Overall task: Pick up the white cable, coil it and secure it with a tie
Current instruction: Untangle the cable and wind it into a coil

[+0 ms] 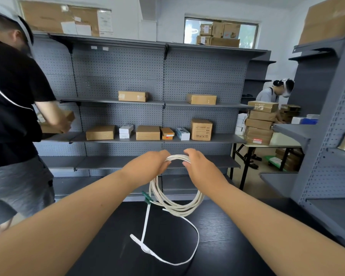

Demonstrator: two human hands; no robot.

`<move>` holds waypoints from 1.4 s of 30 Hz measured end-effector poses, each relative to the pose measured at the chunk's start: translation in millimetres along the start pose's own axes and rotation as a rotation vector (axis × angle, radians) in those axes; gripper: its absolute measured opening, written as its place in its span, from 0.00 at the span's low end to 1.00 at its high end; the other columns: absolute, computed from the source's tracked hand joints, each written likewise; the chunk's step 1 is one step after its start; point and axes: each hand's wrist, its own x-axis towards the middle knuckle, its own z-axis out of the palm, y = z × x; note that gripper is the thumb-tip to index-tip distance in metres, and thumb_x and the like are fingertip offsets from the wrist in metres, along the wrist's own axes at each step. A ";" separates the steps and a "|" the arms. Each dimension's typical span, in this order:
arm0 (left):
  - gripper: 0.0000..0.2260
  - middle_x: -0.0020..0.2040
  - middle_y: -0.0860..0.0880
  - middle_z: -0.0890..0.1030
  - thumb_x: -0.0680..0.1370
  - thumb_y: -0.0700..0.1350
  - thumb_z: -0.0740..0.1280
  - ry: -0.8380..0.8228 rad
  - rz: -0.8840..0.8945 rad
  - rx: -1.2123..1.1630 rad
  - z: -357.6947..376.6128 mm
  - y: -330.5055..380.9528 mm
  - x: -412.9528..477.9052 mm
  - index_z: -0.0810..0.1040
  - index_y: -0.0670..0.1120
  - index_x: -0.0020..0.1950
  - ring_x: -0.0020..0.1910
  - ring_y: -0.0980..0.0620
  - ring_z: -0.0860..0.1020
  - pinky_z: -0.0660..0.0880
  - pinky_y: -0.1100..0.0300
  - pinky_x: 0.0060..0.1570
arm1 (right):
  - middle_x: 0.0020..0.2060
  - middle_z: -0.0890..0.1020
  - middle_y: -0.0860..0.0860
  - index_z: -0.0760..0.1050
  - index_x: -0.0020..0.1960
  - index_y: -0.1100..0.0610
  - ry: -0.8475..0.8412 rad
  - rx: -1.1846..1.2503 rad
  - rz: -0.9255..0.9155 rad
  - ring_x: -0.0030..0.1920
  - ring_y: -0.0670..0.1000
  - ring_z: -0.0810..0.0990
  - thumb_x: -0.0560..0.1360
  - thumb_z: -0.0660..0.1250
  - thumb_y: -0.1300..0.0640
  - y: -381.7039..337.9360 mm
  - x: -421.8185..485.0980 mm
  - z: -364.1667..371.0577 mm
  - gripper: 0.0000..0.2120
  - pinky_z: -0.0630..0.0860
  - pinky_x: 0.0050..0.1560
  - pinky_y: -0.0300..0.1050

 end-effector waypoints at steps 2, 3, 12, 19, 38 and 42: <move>0.09 0.45 0.42 0.78 0.81 0.46 0.56 -0.014 0.019 0.020 0.2 1.7 1.1 0.71 0.42 0.55 0.42 0.42 0.76 0.71 0.50 0.43 | 0.53 0.74 0.56 0.64 0.61 0.55 -0.009 -0.036 -0.035 0.46 0.60 0.76 0.80 0.52 0.51 -0.9 0.2 0.8 0.12 0.74 0.44 0.55; 0.09 0.44 0.42 0.78 0.81 0.46 0.57 -0.008 0.025 -0.004 1.1 0.8 1.3 0.71 0.43 0.54 0.42 0.43 0.76 0.70 0.51 0.43 | 0.49 0.74 0.56 0.65 0.58 0.55 -0.008 -0.047 -0.045 0.43 0.59 0.75 0.81 0.51 0.51 -0.8 0.5 1.0 0.11 0.73 0.40 0.53; 0.14 0.40 0.48 0.83 0.80 0.55 0.56 -0.112 -0.312 -1.078 16.3 -12.9 -8.1 0.74 0.47 0.55 0.40 0.50 0.82 0.80 0.58 0.45 | 0.35 0.71 0.49 0.65 0.48 0.54 0.118 0.118 0.110 0.38 0.54 0.71 0.81 0.50 0.51 8.3 6.5 -4.4 0.09 0.64 0.35 0.47; 0.23 0.43 0.47 0.84 0.78 0.60 0.51 -0.129 -0.330 -1.375 28.1 -16.7 -12.9 0.76 0.45 0.54 0.37 0.50 0.81 0.74 0.52 0.45 | 0.33 0.71 0.49 0.66 0.46 0.54 0.286 0.294 0.254 0.34 0.50 0.69 0.81 0.52 0.53 16.0 11.9 -8.1 0.07 0.60 0.29 0.40; 0.36 0.64 0.50 0.76 0.68 0.68 0.53 -0.044 -0.469 -1.400 52.9 -0.7 -18.1 0.67 0.49 0.69 0.65 0.51 0.72 0.63 0.54 0.69 | 0.34 0.72 0.49 0.65 0.46 0.54 0.501 0.462 0.373 0.38 0.58 0.76 0.81 0.52 0.53 22.1 21.7 -9.6 0.07 0.74 0.37 0.50; 0.20 0.58 0.50 0.80 0.78 0.62 0.51 0.019 -0.461 -1.390 52.3 12.3 -10.9 0.75 0.54 0.57 0.60 0.52 0.76 0.64 0.49 0.69 | 0.33 0.73 0.50 0.65 0.46 0.54 0.471 0.438 0.360 0.36 0.59 0.77 0.81 0.51 0.53 19.9 21.2 -6.1 0.08 0.72 0.36 0.47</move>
